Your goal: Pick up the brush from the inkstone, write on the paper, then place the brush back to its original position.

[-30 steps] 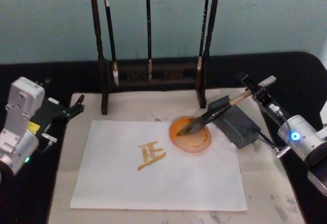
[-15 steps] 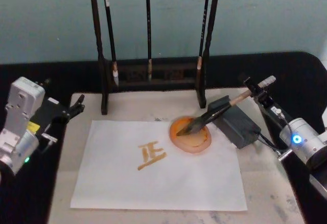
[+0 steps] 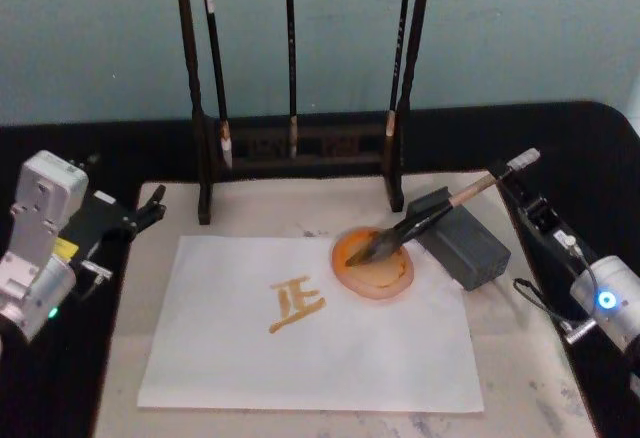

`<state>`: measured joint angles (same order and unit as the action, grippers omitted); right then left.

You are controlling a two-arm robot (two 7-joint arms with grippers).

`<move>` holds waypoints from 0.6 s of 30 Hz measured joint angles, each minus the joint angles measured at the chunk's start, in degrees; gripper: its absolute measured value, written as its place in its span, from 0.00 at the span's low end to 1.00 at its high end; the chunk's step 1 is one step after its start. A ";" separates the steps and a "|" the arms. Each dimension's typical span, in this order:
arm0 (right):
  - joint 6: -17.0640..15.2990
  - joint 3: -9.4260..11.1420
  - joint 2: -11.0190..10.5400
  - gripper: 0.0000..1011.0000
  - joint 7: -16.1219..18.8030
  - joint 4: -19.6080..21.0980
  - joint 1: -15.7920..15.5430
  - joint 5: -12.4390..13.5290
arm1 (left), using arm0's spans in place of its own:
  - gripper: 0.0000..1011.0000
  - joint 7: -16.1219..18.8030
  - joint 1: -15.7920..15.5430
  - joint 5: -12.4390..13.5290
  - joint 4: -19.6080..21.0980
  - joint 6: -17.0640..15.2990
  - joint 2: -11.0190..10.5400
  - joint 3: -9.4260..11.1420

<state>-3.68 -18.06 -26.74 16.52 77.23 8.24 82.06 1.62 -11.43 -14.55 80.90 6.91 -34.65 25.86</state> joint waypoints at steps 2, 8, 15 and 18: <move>0.43 0.09 -0.88 0.99 -0.73 1.79 -1.38 0.22 | 1.00 0.00 0.00 0.00 0.00 0.00 0.00 0.00; 2.39 -0.37 -3.24 0.99 -2.52 5.85 -3.68 -1.86 | 1.00 0.00 0.00 0.00 0.00 0.00 0.00 0.00; 5.69 -2.45 -5.09 0.99 -4.13 7.75 -2.80 -11.54 | 1.00 0.00 0.00 0.00 0.00 0.00 0.00 0.00; 7.97 -5.15 -6.24 0.99 -6.41 7.91 -0.73 -21.11 | 1.00 0.00 0.00 0.00 0.00 0.00 0.00 0.00</move>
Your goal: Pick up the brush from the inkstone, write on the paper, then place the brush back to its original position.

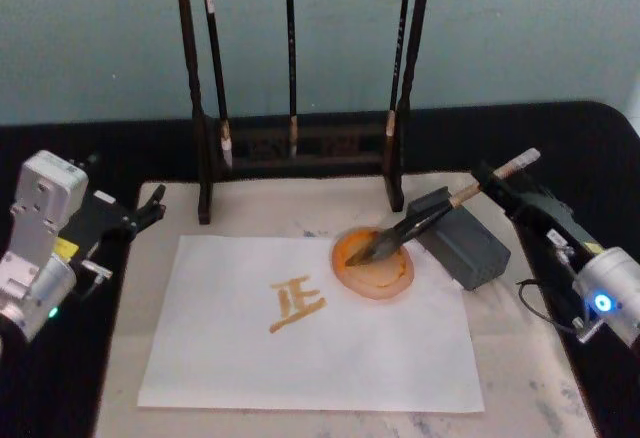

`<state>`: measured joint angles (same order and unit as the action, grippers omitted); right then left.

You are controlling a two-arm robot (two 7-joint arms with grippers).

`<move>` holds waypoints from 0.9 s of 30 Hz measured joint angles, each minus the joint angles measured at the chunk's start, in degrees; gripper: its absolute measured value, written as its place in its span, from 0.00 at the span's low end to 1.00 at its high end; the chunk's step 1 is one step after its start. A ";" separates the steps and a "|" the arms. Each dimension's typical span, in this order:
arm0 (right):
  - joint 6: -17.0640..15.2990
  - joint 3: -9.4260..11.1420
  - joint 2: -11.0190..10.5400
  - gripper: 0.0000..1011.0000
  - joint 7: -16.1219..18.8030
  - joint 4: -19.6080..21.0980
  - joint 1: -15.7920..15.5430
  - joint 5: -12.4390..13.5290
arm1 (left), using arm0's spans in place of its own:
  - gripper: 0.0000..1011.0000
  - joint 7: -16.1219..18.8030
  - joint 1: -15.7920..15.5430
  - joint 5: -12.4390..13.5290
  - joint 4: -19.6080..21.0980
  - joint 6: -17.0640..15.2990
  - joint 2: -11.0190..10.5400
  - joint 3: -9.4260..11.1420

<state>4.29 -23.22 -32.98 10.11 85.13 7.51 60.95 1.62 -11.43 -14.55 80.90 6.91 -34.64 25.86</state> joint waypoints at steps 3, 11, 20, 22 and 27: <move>0.92 -1.26 -0.36 0.99 -1.24 -0.04 1.03 -4.69 | 1.00 0.00 0.00 0.00 0.00 0.00 0.00 0.00; 2.76 -5.06 -0.82 0.99 -5.74 -1.01 4.05 -18.89 | 1.00 0.00 0.00 0.00 0.00 0.00 0.00 0.00; 3.04 -8.25 -0.40 0.99 -10.18 -2.35 6.04 -30.60 | 1.00 0.00 0.00 0.00 0.00 0.00 0.00 0.00; 2.93 -8.86 -0.24 0.99 -11.13 -2.68 6.34 -33.10 | 1.00 0.00 0.00 0.00 0.00 0.00 0.00 0.00; 2.74 -9.46 -0.05 0.99 -12.38 -3.06 6.66 -36.52 | 1.00 0.00 0.00 0.00 0.00 0.00 0.00 0.00</move>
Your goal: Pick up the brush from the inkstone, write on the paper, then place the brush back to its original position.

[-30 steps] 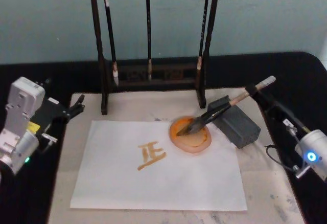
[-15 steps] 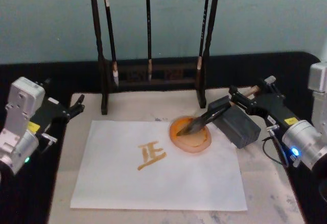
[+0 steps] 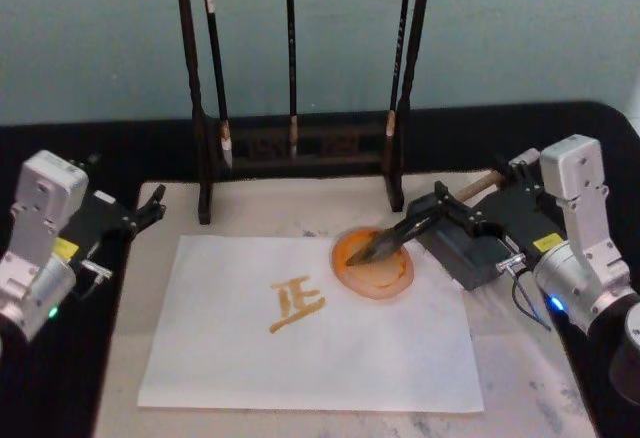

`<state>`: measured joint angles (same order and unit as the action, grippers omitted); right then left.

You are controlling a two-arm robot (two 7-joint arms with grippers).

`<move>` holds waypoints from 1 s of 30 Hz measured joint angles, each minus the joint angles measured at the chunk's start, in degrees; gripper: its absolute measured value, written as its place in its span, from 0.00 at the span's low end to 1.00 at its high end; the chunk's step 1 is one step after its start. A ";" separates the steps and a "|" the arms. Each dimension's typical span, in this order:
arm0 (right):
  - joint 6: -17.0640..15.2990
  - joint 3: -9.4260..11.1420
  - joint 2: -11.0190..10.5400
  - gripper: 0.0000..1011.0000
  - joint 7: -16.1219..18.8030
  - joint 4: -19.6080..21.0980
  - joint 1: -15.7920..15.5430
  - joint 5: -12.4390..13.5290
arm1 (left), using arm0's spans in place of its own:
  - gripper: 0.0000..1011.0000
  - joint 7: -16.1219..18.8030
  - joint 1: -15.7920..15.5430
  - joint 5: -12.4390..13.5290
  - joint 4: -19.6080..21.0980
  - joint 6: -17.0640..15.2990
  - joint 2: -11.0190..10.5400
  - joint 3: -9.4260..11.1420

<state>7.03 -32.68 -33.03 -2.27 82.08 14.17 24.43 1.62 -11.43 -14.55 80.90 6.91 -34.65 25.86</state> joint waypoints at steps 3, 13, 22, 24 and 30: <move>-0.15 -0.10 0.08 0.99 -0.51 -0.05 0.03 -1.57 | 1.00 0.00 0.00 0.00 0.00 0.00 0.00 0.00; -0.59 0.04 0.47 0.99 -1.07 -0.15 -0.04 -4.02 | 1.00 0.00 0.00 0.00 0.00 0.00 0.00 0.00; -0.60 0.04 0.42 0.99 -1.04 -0.15 -0.06 -3.90 | 1.00 0.00 0.00 0.00 0.00 0.00 0.00 0.00; -0.59 0.03 0.41 0.99 -1.04 -0.15 -0.06 -3.88 | 1.00 0.00 0.00 0.00 0.00 0.00 0.00 0.00; -0.58 0.03 0.38 0.99 -1.01 -0.14 -0.07 -3.74 | 1.00 0.00 0.00 0.00 0.00 0.00 0.00 0.00</move>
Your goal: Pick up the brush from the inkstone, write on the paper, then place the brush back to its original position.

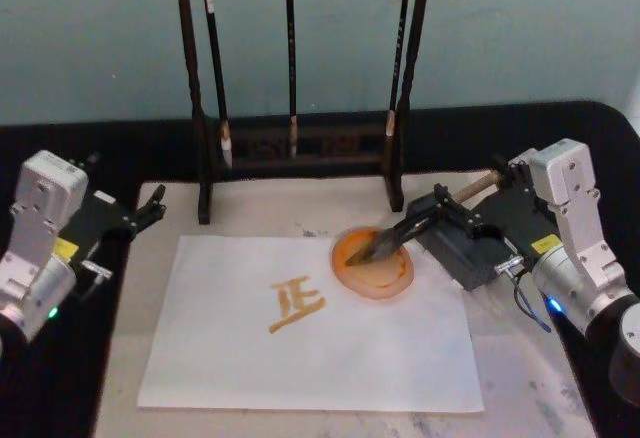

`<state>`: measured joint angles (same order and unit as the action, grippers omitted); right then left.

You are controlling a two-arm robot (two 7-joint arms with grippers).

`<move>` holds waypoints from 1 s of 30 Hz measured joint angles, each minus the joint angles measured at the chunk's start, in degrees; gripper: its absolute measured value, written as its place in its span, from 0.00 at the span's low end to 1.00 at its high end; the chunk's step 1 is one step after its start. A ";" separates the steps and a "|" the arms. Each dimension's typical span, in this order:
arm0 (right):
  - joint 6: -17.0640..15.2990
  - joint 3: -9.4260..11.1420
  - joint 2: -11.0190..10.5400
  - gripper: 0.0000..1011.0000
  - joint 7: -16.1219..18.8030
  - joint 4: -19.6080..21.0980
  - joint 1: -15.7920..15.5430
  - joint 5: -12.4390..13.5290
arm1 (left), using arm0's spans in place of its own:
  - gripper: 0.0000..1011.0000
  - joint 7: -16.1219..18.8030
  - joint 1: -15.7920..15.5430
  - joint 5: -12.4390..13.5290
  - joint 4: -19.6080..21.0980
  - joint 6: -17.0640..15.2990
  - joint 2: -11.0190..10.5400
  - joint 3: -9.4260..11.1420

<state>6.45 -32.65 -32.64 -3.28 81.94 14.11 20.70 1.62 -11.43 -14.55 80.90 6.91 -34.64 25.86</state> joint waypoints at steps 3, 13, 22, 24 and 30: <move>0.00 0.00 -0.01 0.99 0.01 0.02 0.00 0.04 | 1.00 0.00 0.00 0.00 0.00 0.00 0.00 0.00; 0.00 0.00 -0.02 0.99 0.05 0.06 0.00 0.13 | 1.00 0.00 0.00 0.00 0.00 0.00 0.00 0.00; 0.00 0.00 -0.02 0.99 0.05 0.06 0.00 0.19 | 1.00 0.00 0.00 0.00 0.00 0.00 0.00 0.00; 0.00 0.00 -0.02 0.99 0.05 0.06 0.00 0.20 | 1.00 0.00 0.00 0.00 0.00 0.00 0.00 0.00; 0.00 0.00 -0.02 0.99 0.05 0.06 0.00 0.19 | 1.00 0.00 0.00 0.00 0.00 0.00 0.00 0.00</move>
<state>6.45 -32.65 -32.67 -3.23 82.00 14.11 20.89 1.62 -11.43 -14.55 80.90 6.91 -34.65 25.86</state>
